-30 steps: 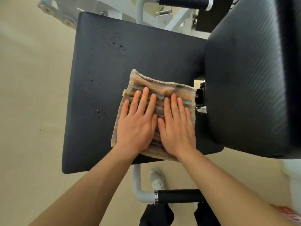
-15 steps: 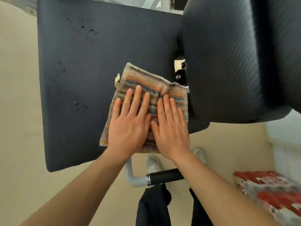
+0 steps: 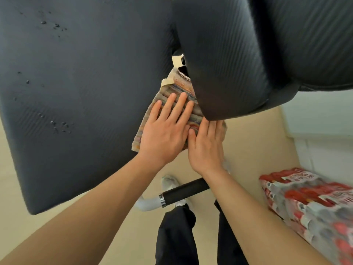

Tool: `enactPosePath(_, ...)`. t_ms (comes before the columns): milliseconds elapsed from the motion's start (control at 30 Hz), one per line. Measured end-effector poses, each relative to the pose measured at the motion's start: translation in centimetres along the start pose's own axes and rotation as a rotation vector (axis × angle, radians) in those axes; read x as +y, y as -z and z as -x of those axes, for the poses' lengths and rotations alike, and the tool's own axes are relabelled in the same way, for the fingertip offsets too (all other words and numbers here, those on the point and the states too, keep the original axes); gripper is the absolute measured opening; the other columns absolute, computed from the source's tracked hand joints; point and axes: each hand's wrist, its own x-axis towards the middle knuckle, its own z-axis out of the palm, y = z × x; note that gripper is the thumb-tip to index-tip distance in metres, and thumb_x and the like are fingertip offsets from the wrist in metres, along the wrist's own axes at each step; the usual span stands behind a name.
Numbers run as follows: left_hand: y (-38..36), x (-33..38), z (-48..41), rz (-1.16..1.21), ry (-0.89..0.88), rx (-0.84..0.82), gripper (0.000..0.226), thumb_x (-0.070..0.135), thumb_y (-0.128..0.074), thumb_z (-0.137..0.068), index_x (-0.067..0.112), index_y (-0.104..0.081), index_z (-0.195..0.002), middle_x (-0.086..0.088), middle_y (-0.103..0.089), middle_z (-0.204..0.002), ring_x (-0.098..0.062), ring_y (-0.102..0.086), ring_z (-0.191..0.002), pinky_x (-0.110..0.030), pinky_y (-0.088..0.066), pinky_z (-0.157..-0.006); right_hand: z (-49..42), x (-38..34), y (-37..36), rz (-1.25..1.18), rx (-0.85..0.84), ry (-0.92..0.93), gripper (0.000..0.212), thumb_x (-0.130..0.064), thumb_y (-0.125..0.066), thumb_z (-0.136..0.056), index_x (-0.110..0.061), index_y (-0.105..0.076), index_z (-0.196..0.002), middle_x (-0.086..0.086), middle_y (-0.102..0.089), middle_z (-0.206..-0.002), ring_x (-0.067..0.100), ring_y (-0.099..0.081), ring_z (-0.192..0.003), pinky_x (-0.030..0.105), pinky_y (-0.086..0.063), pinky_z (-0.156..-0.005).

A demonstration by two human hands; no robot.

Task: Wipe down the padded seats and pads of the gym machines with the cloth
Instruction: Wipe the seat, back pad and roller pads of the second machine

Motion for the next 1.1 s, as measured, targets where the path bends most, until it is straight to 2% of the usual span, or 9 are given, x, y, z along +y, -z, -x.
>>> enactPosePath(100, 0.0, -0.6, 3.3, -0.032, 0.013, -0.017, 0.060, 0.046, -0.014, -0.107, 0.019, -0.012, -0.161, -0.007, -0.006, -0.168, -0.029, -0.005, -0.155, -0.051, -0.009, -0.125, 2.3, -0.5, 0.0, 0.077, -0.100, 0.102, 0.076, -0.052, -0.010, -0.101, -0.006, 0.003, -0.160, 0.016, 0.006, -0.169, 0.032, 0.010, -0.156, 0.046, -0.004, -0.128)
enactPosePath(267, -0.4, 0.1, 4.7, -0.061, 0.054, -0.014, 0.061, 0.047, -0.017, -0.106, 0.020, -0.010, -0.161, -0.007, -0.004, -0.169, -0.030, -0.002, -0.155, -0.054, -0.010, -0.124, 3.0, 1.6, 0.1, 0.168, -0.178, 0.224, 0.076, -0.052, -0.020, -0.103, -0.012, 0.012, -0.159, 0.011, 0.019, -0.168, 0.026, 0.019, -0.155, 0.043, -0.002, -0.127)
enactPosePath(400, -0.9, 1.3, 3.4, -0.100, 0.085, 0.003, 0.060, 0.044, -0.015, -0.106, 0.019, -0.008, -0.161, -0.008, -0.002, -0.169, -0.031, -0.001, -0.155, -0.055, -0.011, -0.123, 2.5, 2.3, 0.0, 0.170, -0.183, 0.266, 0.076, -0.053, -0.018, -0.103, -0.014, 0.022, -0.154, 0.010, 0.024, -0.166, 0.025, 0.022, -0.154, 0.044, 0.001, -0.127)
enactPosePath(633, -1.8, 2.8, 3.1, -0.121, 0.165, 0.076, 0.061, 0.046, -0.008, -0.106, 0.020, -0.010, -0.160, -0.007, -0.005, -0.169, -0.030, -0.004, -0.155, -0.053, -0.009, -0.124, 2.2, 3.7, 0.6, 0.056, -0.169, 0.325, 0.074, -0.052, -0.024, -0.105, -0.015, 0.008, -0.161, 0.006, 0.016, -0.169, 0.021, 0.014, -0.156, 0.043, 0.000, -0.127)
enactPosePath(867, -3.1, 4.0, 1.7, -0.159, 0.207, 0.143, 0.061, 0.046, -0.009, -0.105, 0.019, -0.009, -0.160, -0.008, -0.006, -0.168, -0.031, -0.005, -0.155, -0.054, -0.009, -0.124, -0.3, 6.2, 0.1, 0.008, -0.110, 0.377, 0.075, -0.052, -0.027, -0.105, -0.015, 0.009, -0.160, 0.005, 0.015, -0.170, 0.020, 0.013, -0.156, 0.042, 0.003, -0.126)
enactPosePath(1000, -3.2, 4.3, -0.7, -0.174, 0.172, 0.167, 0.062, 0.045, -0.011, -0.105, 0.018, -0.009, -0.160, -0.008, -0.007, -0.168, -0.032, -0.006, -0.155, -0.053, -0.009, -0.124, -2.7, 6.6, -0.5, -0.062, 0.034, 0.387, 0.073, -0.052, -0.028, -0.105, -0.017, 0.003, -0.162, 0.007, 0.003, -0.171, 0.021, 0.005, -0.157, 0.044, -0.005, -0.128)
enactPosePath(1100, -3.0, 4.5, -2.6, -0.149, 0.149, 0.169, 0.062, 0.045, -0.012, -0.104, 0.017, -0.010, -0.160, -0.010, -0.008, -0.168, -0.033, -0.006, -0.155, -0.054, -0.008, -0.124, -4.1, 7.5, -0.3, -0.209, 0.029, 0.351, 0.075, -0.055, -0.031, -0.103, -0.022, 0.000, -0.161, 0.004, 0.000, -0.170, 0.023, -0.012, -0.156, 0.047, -0.028, -0.123)
